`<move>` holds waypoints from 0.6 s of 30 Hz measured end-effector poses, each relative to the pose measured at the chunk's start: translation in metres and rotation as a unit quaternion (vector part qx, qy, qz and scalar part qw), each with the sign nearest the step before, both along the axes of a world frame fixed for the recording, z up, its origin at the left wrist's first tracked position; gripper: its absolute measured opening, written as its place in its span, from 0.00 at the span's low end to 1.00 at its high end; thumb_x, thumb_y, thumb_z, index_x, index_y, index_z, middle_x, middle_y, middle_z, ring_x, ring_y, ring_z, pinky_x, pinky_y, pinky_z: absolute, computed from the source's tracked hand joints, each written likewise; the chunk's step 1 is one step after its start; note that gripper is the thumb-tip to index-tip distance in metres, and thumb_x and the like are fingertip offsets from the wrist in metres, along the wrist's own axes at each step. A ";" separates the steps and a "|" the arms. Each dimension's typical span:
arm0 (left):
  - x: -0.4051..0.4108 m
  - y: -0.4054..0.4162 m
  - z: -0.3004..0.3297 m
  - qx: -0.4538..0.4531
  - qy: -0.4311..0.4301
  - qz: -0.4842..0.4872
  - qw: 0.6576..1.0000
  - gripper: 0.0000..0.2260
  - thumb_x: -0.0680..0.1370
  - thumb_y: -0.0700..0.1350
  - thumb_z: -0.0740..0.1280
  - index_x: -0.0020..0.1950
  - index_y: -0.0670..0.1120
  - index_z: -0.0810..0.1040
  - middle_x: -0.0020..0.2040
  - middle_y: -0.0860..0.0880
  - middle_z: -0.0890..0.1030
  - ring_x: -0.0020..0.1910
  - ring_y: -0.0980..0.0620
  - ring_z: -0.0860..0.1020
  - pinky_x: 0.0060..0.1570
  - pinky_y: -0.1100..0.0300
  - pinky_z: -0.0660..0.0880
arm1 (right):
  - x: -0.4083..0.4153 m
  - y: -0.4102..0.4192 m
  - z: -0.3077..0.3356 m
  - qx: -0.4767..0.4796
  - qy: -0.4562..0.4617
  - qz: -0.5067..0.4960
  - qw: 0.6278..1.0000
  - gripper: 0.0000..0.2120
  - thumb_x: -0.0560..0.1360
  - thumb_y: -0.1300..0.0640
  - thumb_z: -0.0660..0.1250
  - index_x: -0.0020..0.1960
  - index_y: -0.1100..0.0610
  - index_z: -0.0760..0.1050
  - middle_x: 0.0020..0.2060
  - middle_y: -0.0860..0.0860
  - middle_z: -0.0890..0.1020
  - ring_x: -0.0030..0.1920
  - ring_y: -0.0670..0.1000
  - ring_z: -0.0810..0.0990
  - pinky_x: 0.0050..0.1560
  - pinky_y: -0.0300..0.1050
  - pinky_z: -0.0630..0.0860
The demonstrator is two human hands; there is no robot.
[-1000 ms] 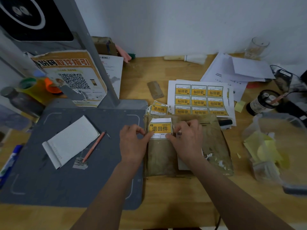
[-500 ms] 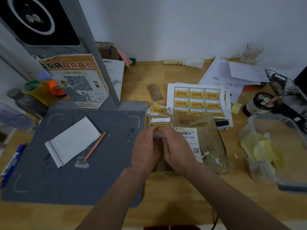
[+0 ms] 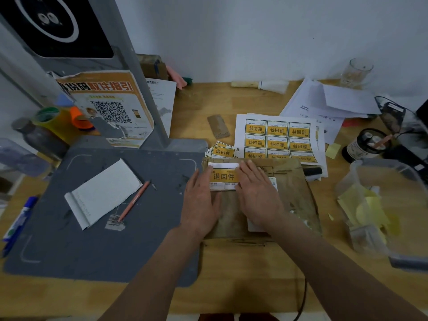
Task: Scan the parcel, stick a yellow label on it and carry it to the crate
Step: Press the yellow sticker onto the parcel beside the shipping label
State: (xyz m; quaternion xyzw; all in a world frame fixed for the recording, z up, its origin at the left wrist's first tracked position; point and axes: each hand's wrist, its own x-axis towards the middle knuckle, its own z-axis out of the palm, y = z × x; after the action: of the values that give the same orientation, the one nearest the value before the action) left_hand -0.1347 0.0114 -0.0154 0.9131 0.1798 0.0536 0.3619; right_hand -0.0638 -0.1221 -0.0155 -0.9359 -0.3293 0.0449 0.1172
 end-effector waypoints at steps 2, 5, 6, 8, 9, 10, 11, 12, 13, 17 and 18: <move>-0.001 0.003 -0.002 -0.018 -0.025 0.008 0.999 0.27 0.77 0.45 0.66 0.74 0.50 0.61 0.72 0.51 0.68 0.74 0.49 0.59 0.72 0.50 0.61 | -0.010 0.004 0.007 0.004 -0.005 0.047 0.999 0.25 0.79 0.51 0.47 0.72 0.60 0.64 0.72 0.57 0.67 0.75 0.55 0.60 0.72 0.49 0.46; -0.004 0.007 0.000 -0.038 -0.040 0.039 0.998 0.26 0.77 0.45 0.65 0.74 0.50 0.62 0.69 0.50 0.70 0.70 0.51 0.64 0.70 0.57 0.62 | -0.017 0.012 0.004 -0.006 -0.005 0.134 0.991 0.26 0.78 0.49 0.46 0.71 0.59 0.66 0.71 0.56 0.69 0.73 0.54 0.64 0.72 0.49 0.47; -0.005 0.008 0.000 -0.044 -0.033 0.052 0.997 0.26 0.77 0.45 0.65 0.74 0.49 0.61 0.70 0.50 0.69 0.70 0.51 0.63 0.69 0.59 0.61 | -0.016 0.016 0.004 -0.011 0.006 0.135 0.991 0.28 0.78 0.49 0.44 0.72 0.58 0.64 0.73 0.55 0.67 0.75 0.53 0.61 0.73 0.47 0.46; -0.007 0.011 -0.003 -0.049 -0.017 0.069 0.996 0.28 0.77 0.46 0.66 0.75 0.48 0.60 0.72 0.49 0.67 0.72 0.52 0.62 0.68 0.61 0.59 | -0.006 0.025 0.002 -0.013 0.017 0.132 0.991 0.31 0.77 0.46 0.39 0.75 0.58 0.59 0.75 0.54 0.62 0.76 0.51 0.55 0.74 0.45 0.45; -0.009 0.013 -0.004 -0.050 -0.010 0.073 0.996 0.29 0.77 0.46 0.66 0.75 0.48 0.59 0.73 0.49 0.66 0.72 0.52 0.62 0.69 0.61 0.59 | -0.001 0.030 0.002 -0.011 0.018 0.132 0.991 0.32 0.76 0.46 0.37 0.75 0.58 0.57 0.76 0.53 0.60 0.76 0.51 0.54 0.75 0.45 0.46; -0.010 0.015 -0.006 -0.052 -0.005 0.075 0.996 0.29 0.77 0.47 0.66 0.75 0.48 0.59 0.73 0.49 0.66 0.72 0.51 0.62 0.69 0.60 0.59 | 0.003 0.034 0.002 -0.013 0.019 0.131 0.991 0.31 0.77 0.46 0.37 0.76 0.58 0.56 0.76 0.53 0.59 0.77 0.51 0.52 0.75 0.46 0.46; -0.012 0.017 -0.008 -0.055 -0.004 0.078 0.995 0.29 0.77 0.48 0.67 0.75 0.48 0.59 0.73 0.49 0.67 0.72 0.51 0.62 0.69 0.60 0.59 | 0.007 0.038 0.002 -0.019 0.021 0.129 0.991 0.29 0.78 0.47 0.39 0.76 0.58 0.54 0.77 0.53 0.57 0.77 0.51 0.51 0.76 0.46 0.46; -0.013 0.018 -0.010 -0.058 -0.003 0.081 0.995 0.29 0.76 0.48 0.67 0.75 0.47 0.60 0.72 0.48 0.67 0.72 0.51 0.63 0.68 0.60 0.59 | 0.010 0.042 0.001 -0.027 0.023 0.126 0.991 0.27 0.80 0.49 0.43 0.76 0.58 0.52 0.77 0.53 0.55 0.77 0.50 0.49 0.76 0.47 0.46; -0.014 0.019 -0.010 -0.058 -0.003 0.084 0.995 0.29 0.77 0.47 0.67 0.75 0.47 0.61 0.71 0.48 0.68 0.71 0.50 0.64 0.68 0.60 0.60 | 0.011 0.045 0.002 -0.035 0.024 0.124 0.991 0.25 0.81 0.51 0.46 0.77 0.58 0.51 0.77 0.52 0.53 0.77 0.50 0.47 0.77 0.47 0.45; -0.018 0.022 -0.012 -0.064 -0.015 0.095 0.993 0.25 0.77 0.42 0.65 0.73 0.46 0.62 0.70 0.48 0.71 0.70 0.50 0.66 0.66 0.60 0.62 | 0.001 0.045 0.003 -0.045 0.030 0.113 0.992 0.29 0.80 0.45 0.42 0.77 0.57 0.47 0.78 0.52 0.48 0.77 0.50 0.43 0.76 0.46 0.41; -0.018 0.024 -0.012 -0.067 -0.023 0.098 0.993 0.24 0.78 0.41 0.64 0.73 0.45 0.63 0.69 0.48 0.71 0.69 0.50 0.67 0.66 0.60 0.63 | -0.005 0.043 0.002 -0.044 0.030 0.120 0.991 0.31 0.79 0.43 0.40 0.77 0.57 0.47 0.78 0.53 0.48 0.77 0.50 0.43 0.76 0.47 0.41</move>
State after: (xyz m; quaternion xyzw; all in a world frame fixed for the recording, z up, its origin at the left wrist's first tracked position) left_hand -0.1527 0.0349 -0.0274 0.8633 0.2634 0.0976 0.4192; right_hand -0.0691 -0.0791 -0.0136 -0.8922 -0.4329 0.1010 0.0801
